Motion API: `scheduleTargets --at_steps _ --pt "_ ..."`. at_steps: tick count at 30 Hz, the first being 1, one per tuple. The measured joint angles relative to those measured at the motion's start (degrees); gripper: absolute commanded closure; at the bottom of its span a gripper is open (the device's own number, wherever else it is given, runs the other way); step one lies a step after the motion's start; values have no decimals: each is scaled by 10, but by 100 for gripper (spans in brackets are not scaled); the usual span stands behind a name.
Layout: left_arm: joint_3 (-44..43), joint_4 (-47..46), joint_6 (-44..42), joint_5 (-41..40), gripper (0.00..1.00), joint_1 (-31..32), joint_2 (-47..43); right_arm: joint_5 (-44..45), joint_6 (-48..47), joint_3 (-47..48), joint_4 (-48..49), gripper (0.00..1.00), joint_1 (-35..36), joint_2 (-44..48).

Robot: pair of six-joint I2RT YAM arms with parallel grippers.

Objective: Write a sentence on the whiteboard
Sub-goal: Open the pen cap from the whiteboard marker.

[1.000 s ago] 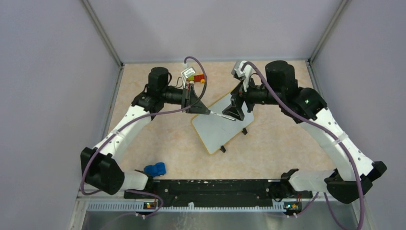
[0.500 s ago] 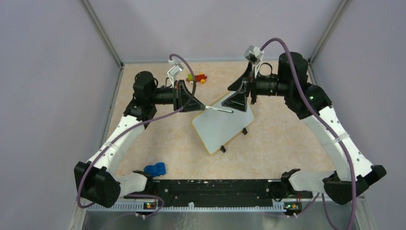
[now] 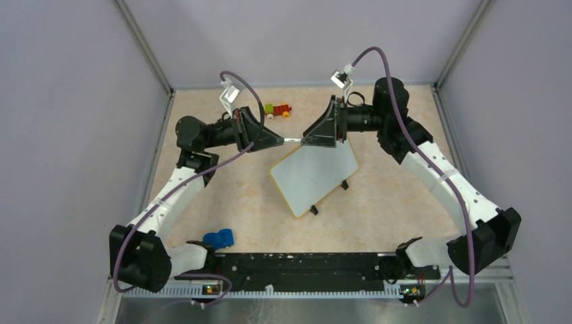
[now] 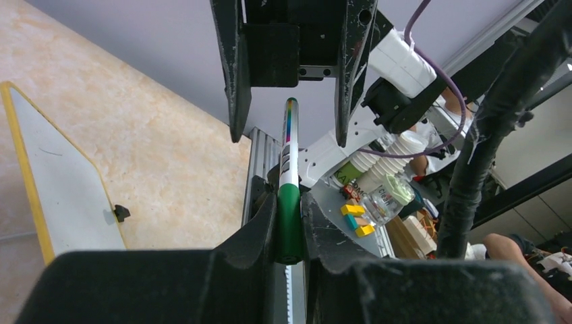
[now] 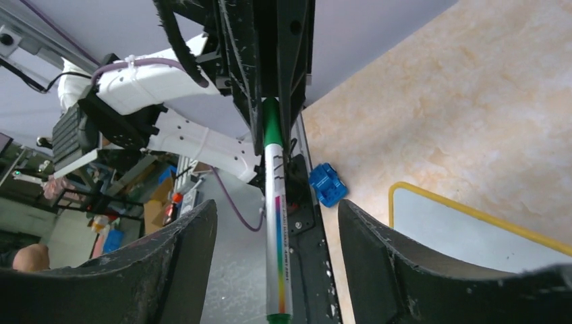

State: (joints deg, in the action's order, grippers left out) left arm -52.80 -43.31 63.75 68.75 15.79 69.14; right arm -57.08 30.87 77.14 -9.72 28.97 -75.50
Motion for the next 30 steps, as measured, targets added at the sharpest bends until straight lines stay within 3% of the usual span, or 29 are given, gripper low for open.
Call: scheduleTargets --at_steps 5,15,21,30 --pt "0 -17 26 -19 100 -7 0 -7 42 -3 59 53 10 0" --pt "1 -17 52 -49 100 -16 0 -10 108 -29 132 56 14 -11" --pt "1 -9 47 -54 100 -16 0 -2 110 -29 131 63 19 -18" --pt "1 24 21 -54 100 -14 0 11 85 -25 99 60 26 -25"
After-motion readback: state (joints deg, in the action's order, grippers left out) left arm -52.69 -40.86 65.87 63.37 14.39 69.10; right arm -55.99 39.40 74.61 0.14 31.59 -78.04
